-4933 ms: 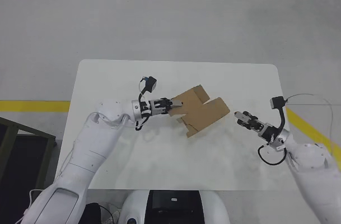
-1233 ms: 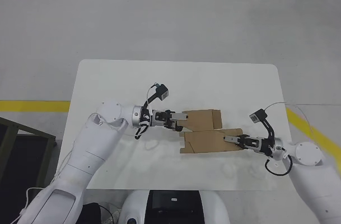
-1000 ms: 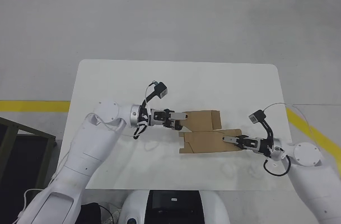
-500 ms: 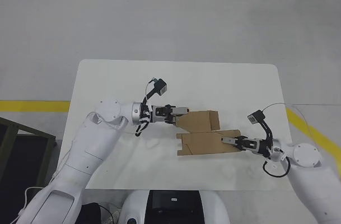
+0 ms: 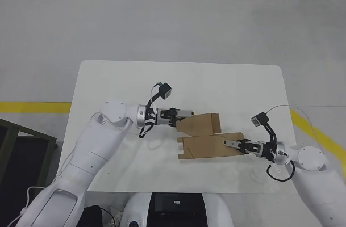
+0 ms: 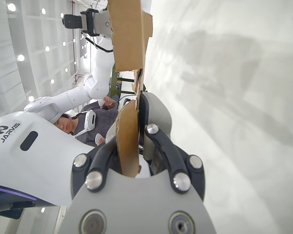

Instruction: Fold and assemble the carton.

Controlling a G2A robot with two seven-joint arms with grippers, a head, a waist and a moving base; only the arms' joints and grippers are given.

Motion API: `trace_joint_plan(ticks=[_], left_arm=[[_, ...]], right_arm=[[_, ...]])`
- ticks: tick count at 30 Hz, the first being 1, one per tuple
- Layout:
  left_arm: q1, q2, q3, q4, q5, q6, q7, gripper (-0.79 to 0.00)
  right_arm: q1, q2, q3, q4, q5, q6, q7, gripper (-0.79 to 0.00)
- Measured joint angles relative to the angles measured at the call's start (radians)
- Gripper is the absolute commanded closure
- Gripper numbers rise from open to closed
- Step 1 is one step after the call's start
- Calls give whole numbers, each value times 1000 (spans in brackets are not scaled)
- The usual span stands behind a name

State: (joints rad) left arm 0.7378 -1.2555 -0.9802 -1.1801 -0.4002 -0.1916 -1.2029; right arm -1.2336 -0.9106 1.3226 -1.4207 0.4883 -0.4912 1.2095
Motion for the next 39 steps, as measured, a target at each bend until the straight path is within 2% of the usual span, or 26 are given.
trace_joint_plan(ticks=[4,5,10,11,12,24,27,31,39], left_arm=[[-3,2,5,4,26,20,3,-751],[-3,2,7,5,32,24,2,-720],[-3,5,13,3,65,38,-2,-533],[-2,6,12,2,66,39,-2,-437],[-1,6,12,1,67,40,-2,-388],[-5,10,14,0,96,67,5,-357],[-9,12,18,4,116,78,10,-302],[-10,13,23,2,139,86,15,-185],[-11,16,25,-7,160,93,19,-206]], right_arm=[[-2,0,3,-2,-3,3,-4,0],[-2,0,4,-2,-3,3,-5,0],[-7,1,9,-3,3,5,-5,0],[-8,1,10,-4,4,5,-5,0],[-9,1,10,-5,4,5,-4,0],[-11,2,14,-10,-3,8,-1,0],[-14,2,17,-13,-7,8,-2,0],[-17,3,20,-18,-13,9,-3,0],[-20,4,23,-26,-21,14,-4,0]])
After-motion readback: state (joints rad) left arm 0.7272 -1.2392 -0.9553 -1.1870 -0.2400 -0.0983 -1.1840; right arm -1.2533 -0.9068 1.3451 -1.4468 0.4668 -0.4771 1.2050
